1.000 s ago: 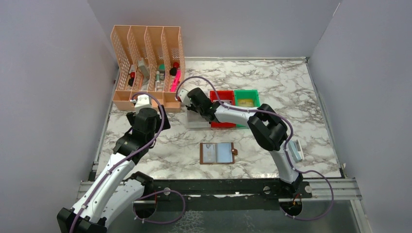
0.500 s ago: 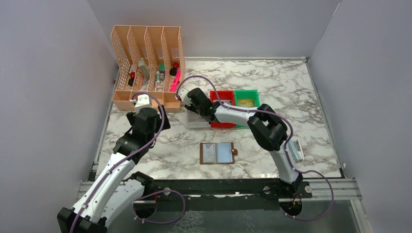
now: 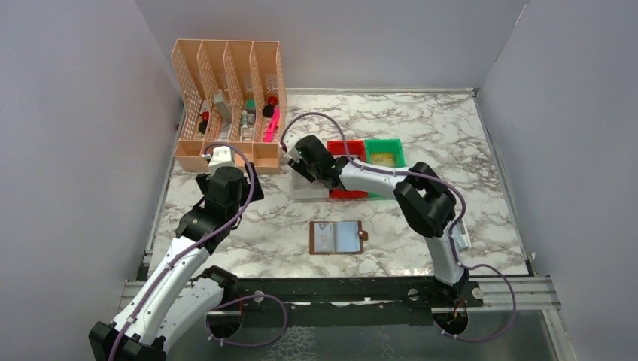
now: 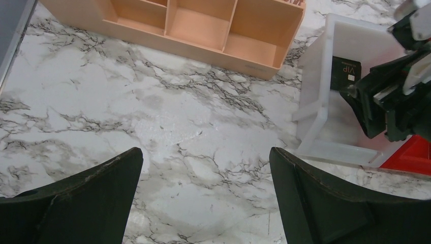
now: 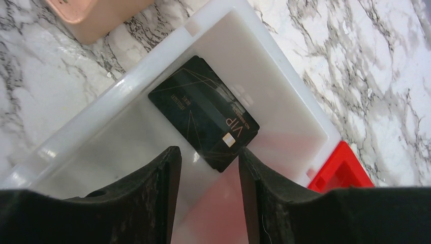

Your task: Take the credit cards out of the card holder

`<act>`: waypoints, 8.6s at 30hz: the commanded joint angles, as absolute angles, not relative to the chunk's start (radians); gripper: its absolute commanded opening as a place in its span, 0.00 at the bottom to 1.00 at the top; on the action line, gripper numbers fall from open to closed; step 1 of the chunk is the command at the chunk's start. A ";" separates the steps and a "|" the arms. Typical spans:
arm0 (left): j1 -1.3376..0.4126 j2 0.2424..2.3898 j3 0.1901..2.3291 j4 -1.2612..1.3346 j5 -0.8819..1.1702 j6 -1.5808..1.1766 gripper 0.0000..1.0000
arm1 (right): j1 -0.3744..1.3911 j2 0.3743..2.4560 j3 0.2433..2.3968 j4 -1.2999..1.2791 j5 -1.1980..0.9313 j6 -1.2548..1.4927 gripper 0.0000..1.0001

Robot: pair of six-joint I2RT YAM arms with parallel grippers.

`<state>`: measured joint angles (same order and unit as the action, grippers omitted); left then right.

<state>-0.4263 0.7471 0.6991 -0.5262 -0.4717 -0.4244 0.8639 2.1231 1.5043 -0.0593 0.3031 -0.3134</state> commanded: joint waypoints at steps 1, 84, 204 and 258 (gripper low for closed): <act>-0.420 0.748 0.698 -0.520 -0.448 -0.417 0.98 | 0.859 1.999 1.464 -0.085 0.233 -0.198 0.51; -0.415 0.802 0.693 -0.502 -0.408 -0.403 0.96 | 1.188 1.720 1.022 -0.340 0.410 0.712 0.24; -0.413 0.810 0.687 -0.493 -0.381 -0.396 0.95 | 1.189 1.912 1.148 -0.506 0.462 0.781 0.69; -0.414 0.891 0.540 -0.288 0.288 -0.634 0.74 | 1.047 1.492 0.838 -0.087 0.057 0.732 0.68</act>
<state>-0.4187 0.8330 0.5480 -0.3779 0.1040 -0.5823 1.0466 1.5387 0.8757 -0.0463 -0.0067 0.7143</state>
